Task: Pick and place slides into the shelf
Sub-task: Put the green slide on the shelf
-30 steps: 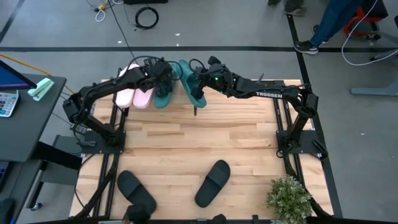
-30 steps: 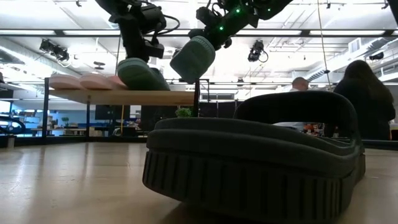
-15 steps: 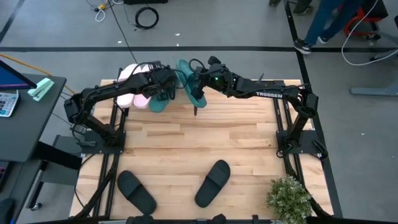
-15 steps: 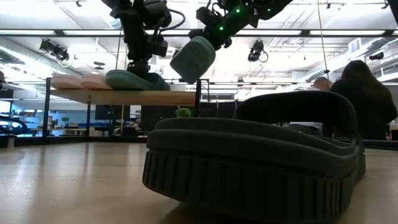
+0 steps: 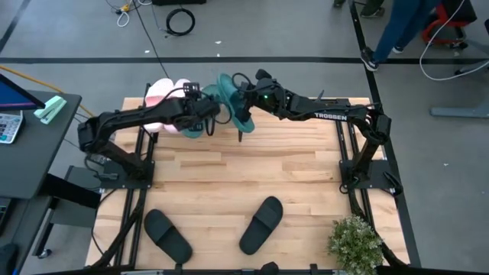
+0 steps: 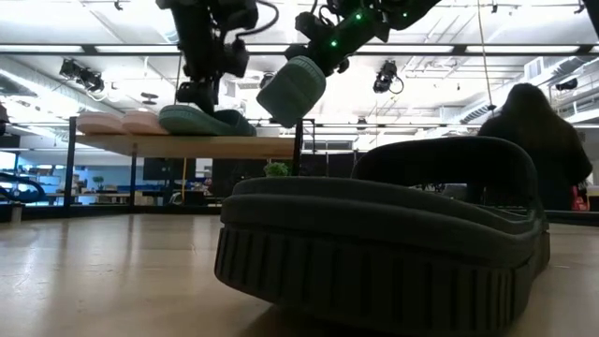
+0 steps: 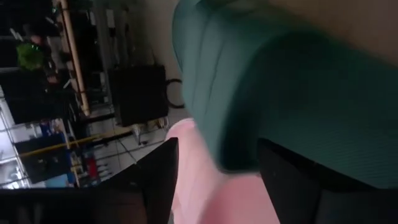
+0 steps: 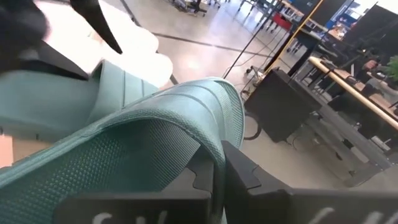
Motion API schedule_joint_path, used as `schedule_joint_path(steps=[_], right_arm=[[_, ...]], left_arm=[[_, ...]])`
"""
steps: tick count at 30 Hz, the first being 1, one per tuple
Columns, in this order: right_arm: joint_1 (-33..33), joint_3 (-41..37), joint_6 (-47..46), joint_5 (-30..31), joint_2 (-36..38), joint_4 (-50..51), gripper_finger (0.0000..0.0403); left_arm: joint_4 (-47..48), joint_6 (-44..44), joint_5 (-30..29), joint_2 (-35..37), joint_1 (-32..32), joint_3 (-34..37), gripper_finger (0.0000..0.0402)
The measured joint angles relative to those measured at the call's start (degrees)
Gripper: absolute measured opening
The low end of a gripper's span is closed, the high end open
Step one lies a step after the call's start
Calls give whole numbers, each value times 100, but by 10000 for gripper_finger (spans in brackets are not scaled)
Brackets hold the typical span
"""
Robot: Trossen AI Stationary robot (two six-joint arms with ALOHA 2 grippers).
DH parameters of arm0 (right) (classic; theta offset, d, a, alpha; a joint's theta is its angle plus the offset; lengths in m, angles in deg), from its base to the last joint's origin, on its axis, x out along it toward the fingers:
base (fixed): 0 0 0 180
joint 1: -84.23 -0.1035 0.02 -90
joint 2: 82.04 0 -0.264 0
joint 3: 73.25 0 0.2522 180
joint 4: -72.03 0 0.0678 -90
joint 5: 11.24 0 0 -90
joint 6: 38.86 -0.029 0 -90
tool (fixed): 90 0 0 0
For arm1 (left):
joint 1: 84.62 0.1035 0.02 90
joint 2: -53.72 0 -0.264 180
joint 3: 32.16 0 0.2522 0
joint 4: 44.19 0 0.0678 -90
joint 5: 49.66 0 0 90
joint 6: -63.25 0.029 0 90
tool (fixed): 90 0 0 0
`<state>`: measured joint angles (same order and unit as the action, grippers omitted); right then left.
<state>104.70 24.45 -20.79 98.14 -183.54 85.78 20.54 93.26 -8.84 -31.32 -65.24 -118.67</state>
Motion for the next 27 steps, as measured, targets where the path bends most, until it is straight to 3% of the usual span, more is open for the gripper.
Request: schedule_joint_path(steps=[10,13,18,21,27], right_arm=[[-7,0,-24,-3,4,310,10],[-9,0,59,451,16,182,11],[-42,0,308,1508,215,236,10],[-105,0,314,1571,449,318,10],[-251,0,270,1613,894,400,10]], left_arm=[[-326,45,-74,143,-880,-3,171],[-907,186,20,168,-1008,-4,137],[-1681,369,1214,161,-913,-4,58],[-1856,314,1894,144,-622,-3,11],[-2587,-250,2479,-36,111,-4,5]])
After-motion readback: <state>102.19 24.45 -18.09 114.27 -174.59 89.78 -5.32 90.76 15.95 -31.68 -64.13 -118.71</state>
